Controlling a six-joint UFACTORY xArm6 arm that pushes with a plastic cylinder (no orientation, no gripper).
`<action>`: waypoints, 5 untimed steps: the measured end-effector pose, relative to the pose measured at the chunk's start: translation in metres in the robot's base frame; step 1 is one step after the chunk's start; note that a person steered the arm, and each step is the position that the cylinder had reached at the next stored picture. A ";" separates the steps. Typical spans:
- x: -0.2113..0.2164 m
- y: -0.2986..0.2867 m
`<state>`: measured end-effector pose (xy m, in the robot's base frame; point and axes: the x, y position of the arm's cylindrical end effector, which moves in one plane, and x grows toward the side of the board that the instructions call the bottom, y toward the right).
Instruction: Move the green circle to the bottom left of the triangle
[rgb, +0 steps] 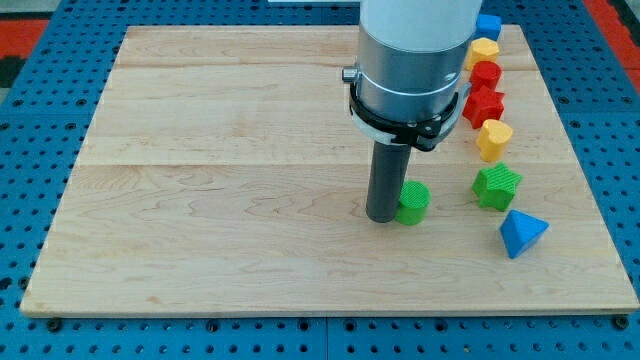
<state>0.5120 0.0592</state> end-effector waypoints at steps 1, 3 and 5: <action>-0.015 -0.015; -0.027 -0.001; -0.005 0.028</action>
<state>0.5069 0.0872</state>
